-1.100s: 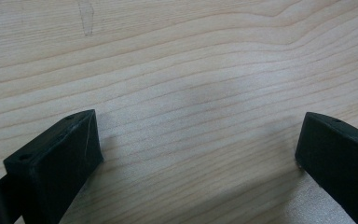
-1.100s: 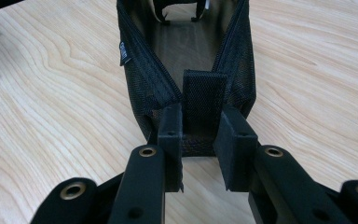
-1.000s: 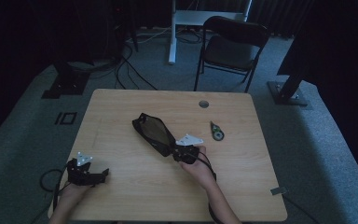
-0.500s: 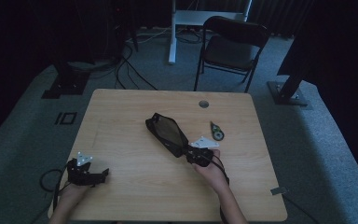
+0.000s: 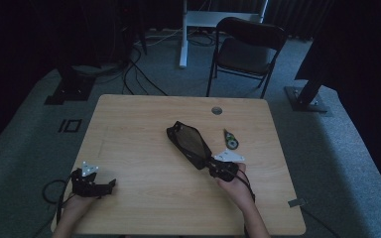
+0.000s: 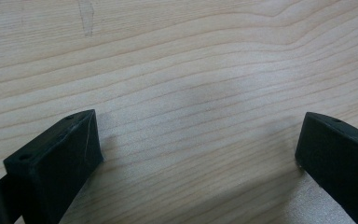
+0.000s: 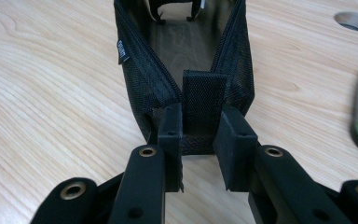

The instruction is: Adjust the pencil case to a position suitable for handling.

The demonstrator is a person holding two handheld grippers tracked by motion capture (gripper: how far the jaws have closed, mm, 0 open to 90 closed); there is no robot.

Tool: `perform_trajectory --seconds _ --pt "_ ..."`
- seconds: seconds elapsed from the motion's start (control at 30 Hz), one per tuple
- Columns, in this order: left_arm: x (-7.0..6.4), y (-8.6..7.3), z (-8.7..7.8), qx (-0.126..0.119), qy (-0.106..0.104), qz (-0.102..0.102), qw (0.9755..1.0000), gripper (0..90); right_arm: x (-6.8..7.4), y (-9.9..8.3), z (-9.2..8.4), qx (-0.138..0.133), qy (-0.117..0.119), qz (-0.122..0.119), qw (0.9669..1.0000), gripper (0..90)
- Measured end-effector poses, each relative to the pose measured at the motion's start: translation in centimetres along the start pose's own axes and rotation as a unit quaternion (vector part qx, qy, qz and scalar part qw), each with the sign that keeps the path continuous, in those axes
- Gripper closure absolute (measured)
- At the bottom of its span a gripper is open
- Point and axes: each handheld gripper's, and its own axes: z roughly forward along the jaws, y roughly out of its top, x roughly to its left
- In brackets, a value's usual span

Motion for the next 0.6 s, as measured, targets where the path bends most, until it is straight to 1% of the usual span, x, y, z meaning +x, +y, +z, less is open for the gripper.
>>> perform_trajectory --seconds 0.03,0.07,0.23,0.33,0.47,0.6 --pt "0.0 0.0 0.0 0.000 0.000 0.000 1.0000 0.2 -0.2 -0.2 -0.2 0.001 -0.003 0.002 1.0000 73.1" --pt "0.0 0.0 0.0 0.000 0.000 0.000 1.0000 0.1 -0.6 -0.5 -0.6 0.000 -0.006 0.010 0.9999 73.1" --pt "0.0 0.0 0.0 0.000 0.000 0.000 1.0000 0.2 -1.0 -1.0 -1.4 0.001 -0.014 0.010 0.9998 73.1" --pt "0.0 0.1 0.1 -0.001 0.000 -0.001 1.0000 0.2 -1.4 -1.8 -2.3 0.000 -0.019 0.012 0.9998 73.1" --pt "0.0 0.1 0.1 -0.001 0.000 -0.001 1.0000 0.1 -1.8 -2.5 -3.4 -0.002 -0.024 0.021 0.9995 73.1" --pt "0.0 0.1 0.1 -0.001 0.000 -0.001 1.0000 0.2 -2.0 -3.3 -4.4 -0.004 -0.030 0.024 0.9992 73.1"
